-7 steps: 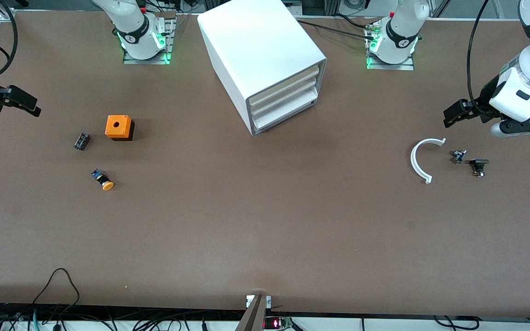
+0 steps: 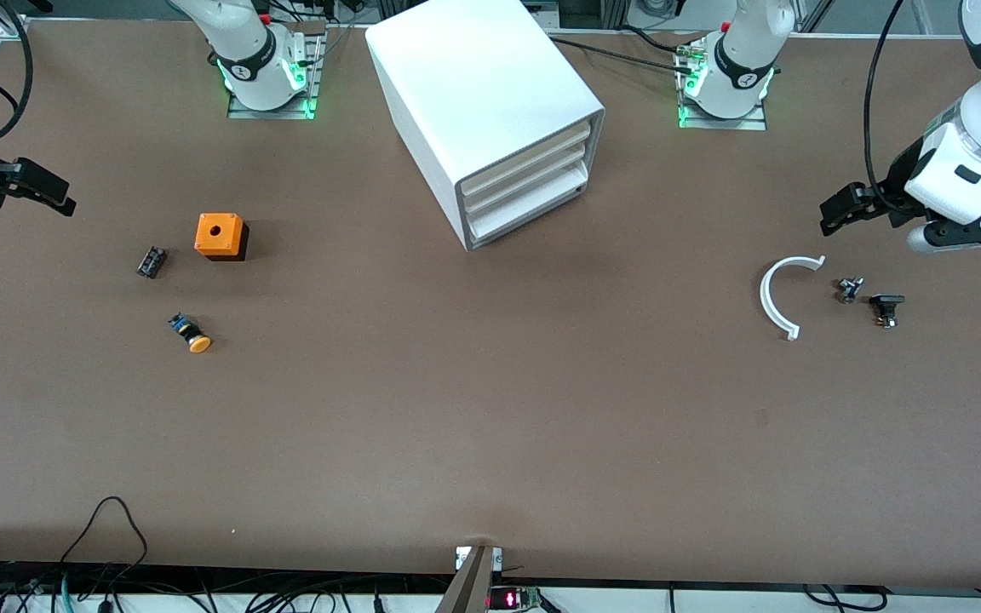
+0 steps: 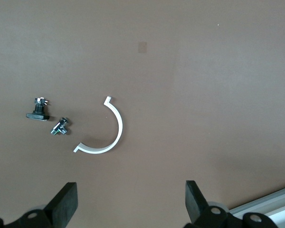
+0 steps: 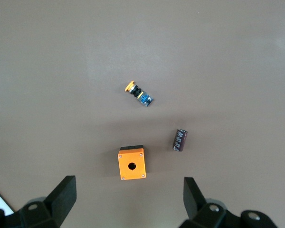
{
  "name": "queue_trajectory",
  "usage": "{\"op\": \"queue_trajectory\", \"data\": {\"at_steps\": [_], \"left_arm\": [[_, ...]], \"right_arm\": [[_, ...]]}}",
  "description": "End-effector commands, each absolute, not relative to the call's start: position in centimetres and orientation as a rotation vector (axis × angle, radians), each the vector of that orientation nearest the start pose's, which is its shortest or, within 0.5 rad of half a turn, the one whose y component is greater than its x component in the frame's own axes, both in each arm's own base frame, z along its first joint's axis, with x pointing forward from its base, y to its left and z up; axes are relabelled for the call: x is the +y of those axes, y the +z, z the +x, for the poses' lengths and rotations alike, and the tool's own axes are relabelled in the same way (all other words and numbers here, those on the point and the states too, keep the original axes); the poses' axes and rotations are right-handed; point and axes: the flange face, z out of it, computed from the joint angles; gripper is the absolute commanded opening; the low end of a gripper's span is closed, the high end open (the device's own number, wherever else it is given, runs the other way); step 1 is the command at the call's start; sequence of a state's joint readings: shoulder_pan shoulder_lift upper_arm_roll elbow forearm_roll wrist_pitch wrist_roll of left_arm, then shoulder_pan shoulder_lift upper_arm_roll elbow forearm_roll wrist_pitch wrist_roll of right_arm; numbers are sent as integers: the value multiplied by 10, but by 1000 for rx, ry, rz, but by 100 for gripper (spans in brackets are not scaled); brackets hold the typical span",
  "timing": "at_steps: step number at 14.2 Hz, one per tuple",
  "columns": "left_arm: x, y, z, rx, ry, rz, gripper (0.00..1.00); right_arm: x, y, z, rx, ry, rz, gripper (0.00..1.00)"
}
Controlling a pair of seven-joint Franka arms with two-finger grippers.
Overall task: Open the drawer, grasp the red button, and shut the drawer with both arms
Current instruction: 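Move the left gripper toward the white cabinet's drawer handle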
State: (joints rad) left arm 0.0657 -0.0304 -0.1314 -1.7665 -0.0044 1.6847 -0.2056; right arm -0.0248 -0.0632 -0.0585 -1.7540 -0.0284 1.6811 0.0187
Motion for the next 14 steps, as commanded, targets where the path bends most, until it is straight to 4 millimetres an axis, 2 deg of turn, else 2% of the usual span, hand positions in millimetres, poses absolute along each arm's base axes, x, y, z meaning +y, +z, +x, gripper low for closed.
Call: {"op": "queue_trajectory", "data": {"at_steps": [1, 2, 3, 4, 5, 7, 11, 12, 14], "left_arm": [[-40, 530, 568, -157, 221, -3099, 100], [-37, 530, 571, -171, 233, -3108, 100], [-38, 504, 578, -168, 342, -3098, 100], [-43, 498, 578, -152, 402, -3092, 100], [-51, 492, 579, -137, 456, -3093, 100], [-74, 462, 583, -107, 577, -3135, 100], [-104, 384, 595, -165, 888, -3280, 100], [-116, 361, 595, -169, 974, -3331, 100], [-157, 325, 578, -83, 1149, -3403, 100]], "right_arm": [[-49, 588, 540, 135, 16, -3152, 100], [-49, 588, 540, 135, 18, -3152, 100], [-49, 588, 540, 135, 18, -3149, 100], [-49, 587, 541, 138, 13, -3146, 100], [-49, 579, 546, 136, 29, -3146, 100], [-46, 569, 551, 129, 56, -3145, 100], [-42, 549, 560, 123, 108, -3136, 100], [-37, 546, 561, 117, 118, -3116, 100], [-22, 543, 563, 80, 126, -3114, 100]]}}
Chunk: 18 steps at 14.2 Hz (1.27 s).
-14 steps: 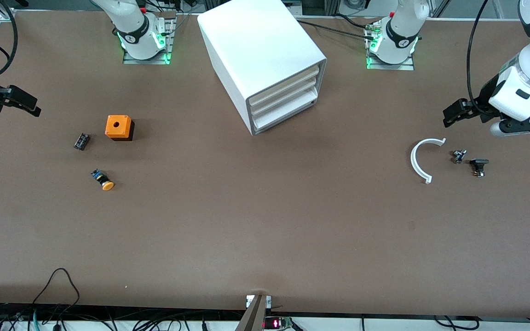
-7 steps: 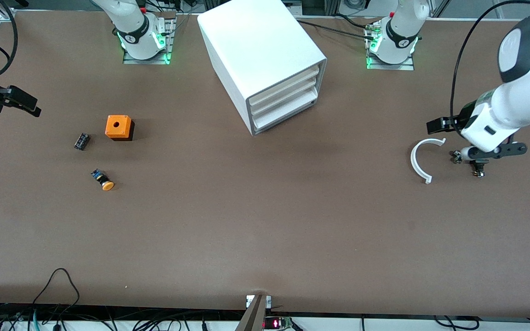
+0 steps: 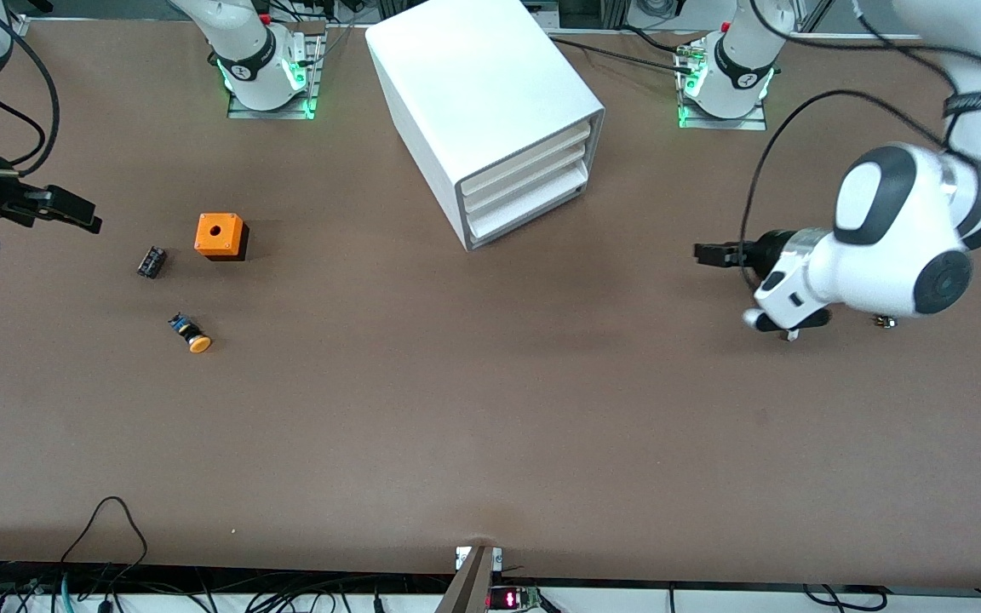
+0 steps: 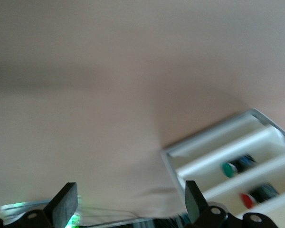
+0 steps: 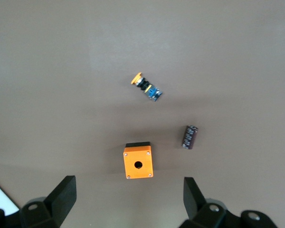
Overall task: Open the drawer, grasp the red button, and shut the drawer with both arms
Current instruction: 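Hook the left gripper on the drawer handle while the right gripper advances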
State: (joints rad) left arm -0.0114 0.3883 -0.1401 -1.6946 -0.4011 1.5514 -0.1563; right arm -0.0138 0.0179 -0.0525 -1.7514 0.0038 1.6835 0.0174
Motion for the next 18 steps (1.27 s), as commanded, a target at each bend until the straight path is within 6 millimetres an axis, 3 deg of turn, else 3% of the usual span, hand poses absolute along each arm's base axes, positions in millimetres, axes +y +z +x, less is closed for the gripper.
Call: {"op": "queue_trajectory", "data": {"at_steps": [1, 3, 6, 8, 10, 11, 14, 16, 17, 18], "left_arm": [[-179, 308, 566, -20, 1264, -3451, 100], [-209, 275, 539, 40, 1464, -3509, 100], [-252, 232, 489, 318, 1559, -3581, 100], [-284, 207, 454, 326, 1598, -3621, 100], [-314, 203, 430, 337, 1602, -3640, 100], [-323, 204, 424, 334, 1620, -3647, 100], [-319, 201, 420, 342, 1640, -3641, 100], [-318, 199, 414, 352, 1653, -3632, 98], [-318, 198, 413, 352, 1651, -3631, 85], [-319, 198, 412, 356, 1651, -3630, 48]], "right_arm": [[-15, 540, 565, 66, 131, -3113, 100], [2, 526, 570, 49, 161, -3058, 100], [9, 509, 584, 39, 143, -3002, 100], [29, 499, 600, -175, 144, -2994, 100], [53, 503, 619, -356, 101, -2987, 100], [63, 503, 627, -394, 89, -2987, 100], [103, 493, 636, -626, 87, -2945, 100], [117, 492, 643, -648, 70, -2934, 100], [134, 495, 645, -687, 51, -2920, 100], [147, 495, 646, -707, 47, -2908, 100]]}}
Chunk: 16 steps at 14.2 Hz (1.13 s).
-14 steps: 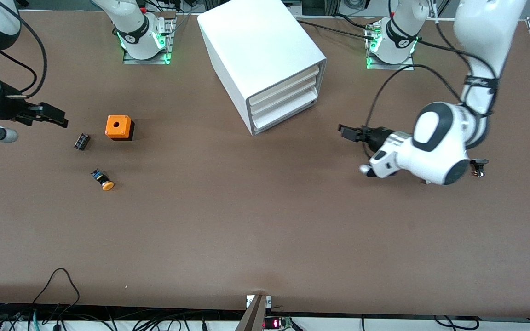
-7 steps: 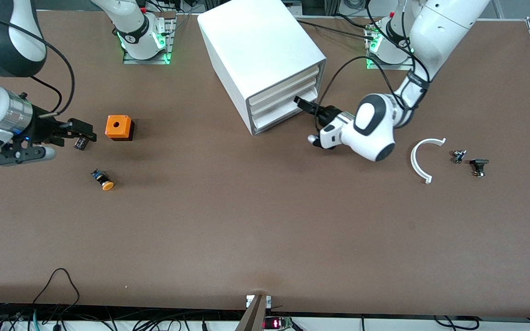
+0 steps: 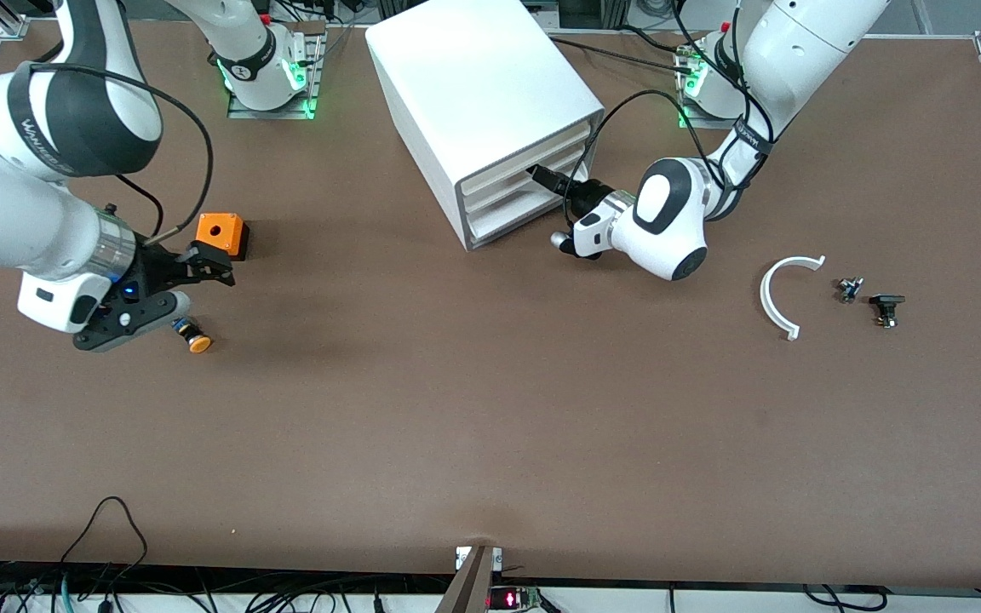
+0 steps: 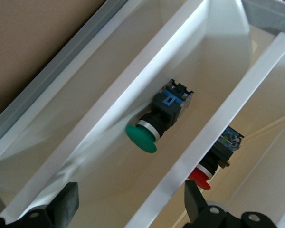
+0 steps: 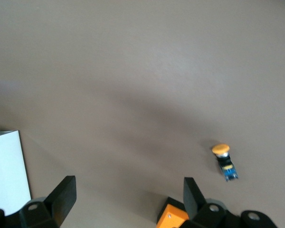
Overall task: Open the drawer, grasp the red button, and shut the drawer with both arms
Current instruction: 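Pull the drawer open with the left gripper while the right gripper rises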
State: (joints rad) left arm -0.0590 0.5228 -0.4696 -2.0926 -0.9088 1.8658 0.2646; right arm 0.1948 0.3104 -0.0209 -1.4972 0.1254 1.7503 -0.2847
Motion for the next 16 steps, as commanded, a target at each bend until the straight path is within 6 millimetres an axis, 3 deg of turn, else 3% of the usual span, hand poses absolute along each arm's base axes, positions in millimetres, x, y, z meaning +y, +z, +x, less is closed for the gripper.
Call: {"op": "queue_trajectory", "data": {"at_steps": [1, 2, 5, 7, 9, 10, 11, 12, 13, 16], "left_arm": [[-319, 197, 411, -206, -940, 2064, 10], [-319, 197, 411, -217, -934, 2062, 0], [-306, 199, 423, -240, -887, 2071, 0], [-269, 214, 462, -192, -786, 2114, 0], [-227, 223, 504, -149, -687, 2177, 0], [-211, 229, 522, -143, -642, 2207, 0], [-198, 231, 534, -144, -614, 2232, 0], [-191, 236, 542, -143, -589, 2250, 46], [-186, 239, 544, -141, -578, 2250, 99], [-172, 268, 554, -138, -493, 2277, 100]], "right_arm": [[162, 494, 647, -732, 43, -2895, 100], [170, 492, 647, -752, 43, -2884, 100], [183, 487, 651, -785, 47, -2870, 100], [198, 487, 652, -826, 37, -2850, 100], [229, 483, 651, -891, 34, -2808, 100], [247, 481, 652, -927, 29, -2775, 100], [279, 485, 646, -994, 14, -2720, 100], [308, 485, 639, -1049, 9, -2676, 100], [336, 478, 632, -1101, 18, -2641, 100], [427, 477, 603, -1241, -109, -2549, 100]]}}
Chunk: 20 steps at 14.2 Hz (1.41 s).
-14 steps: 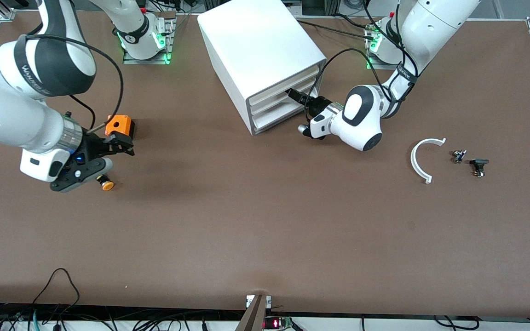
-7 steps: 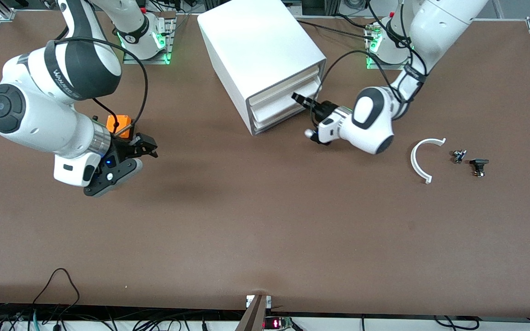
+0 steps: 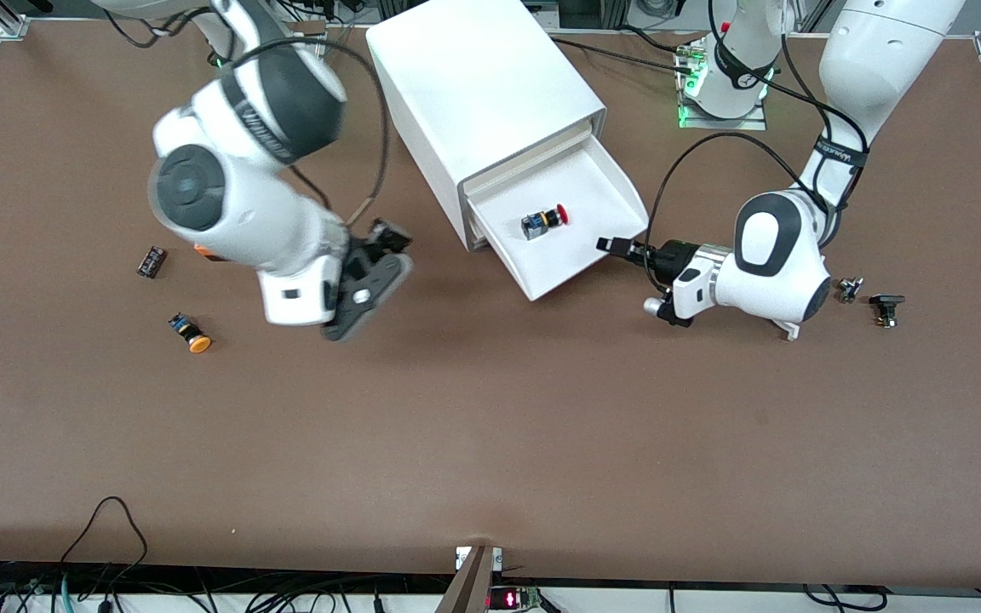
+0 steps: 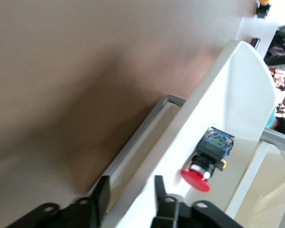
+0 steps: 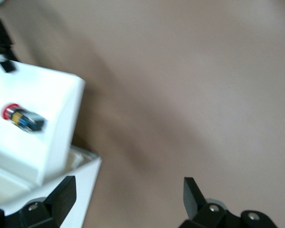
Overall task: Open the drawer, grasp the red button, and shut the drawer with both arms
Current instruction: 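Reach the right gripper into the open drawer while the left withdraws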
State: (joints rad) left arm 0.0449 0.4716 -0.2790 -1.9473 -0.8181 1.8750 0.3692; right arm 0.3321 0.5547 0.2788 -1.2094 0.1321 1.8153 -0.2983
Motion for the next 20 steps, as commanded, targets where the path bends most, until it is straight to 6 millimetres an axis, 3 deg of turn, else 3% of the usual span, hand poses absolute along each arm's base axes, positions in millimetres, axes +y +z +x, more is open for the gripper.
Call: {"op": "queue_trajectory", "data": {"at_steps": [1, 3, 5, 6, 9, 11, 13, 16, 20], "left_arm": [[-163, 292, 565, -136, -379, 2335, 100], [-102, 359, 586, -124, -119, 2482, 100], [-60, 420, 588, -109, 84, 2577, 100], [-39, 452, 578, -157, 127, 2658, 100], [-7, 526, 536, -292, 91, 2905, 100], [0, 548, 520, -194, 1, 3055, 100], [-2, 548, 518, -71, -30, 3204, 100], [-18, 551, 519, -22, -24, 3223, 100], [-21, 552, 519, -19, -18, 3223, 100]], "right_arm": [[452, 470, 591, -1282, -129, -2521, 100], [493, 457, 570, -1420, -188, -2477, 100], [519, 437, 556, -1578, -207, -2415, 100], [531, 429, 545, -1678, -198, -2365, 100], [567, 416, 505, -1868, -168, -2301, 100], [571, 401, 497, -1915, -136, -2304, 100], [578, 385, 482, -1950, -89, -2291, 100], [580, 362, 466, -2034, -23, -2286, 100], [582, 355, 449, -2110, 86, -2242, 100]]}}
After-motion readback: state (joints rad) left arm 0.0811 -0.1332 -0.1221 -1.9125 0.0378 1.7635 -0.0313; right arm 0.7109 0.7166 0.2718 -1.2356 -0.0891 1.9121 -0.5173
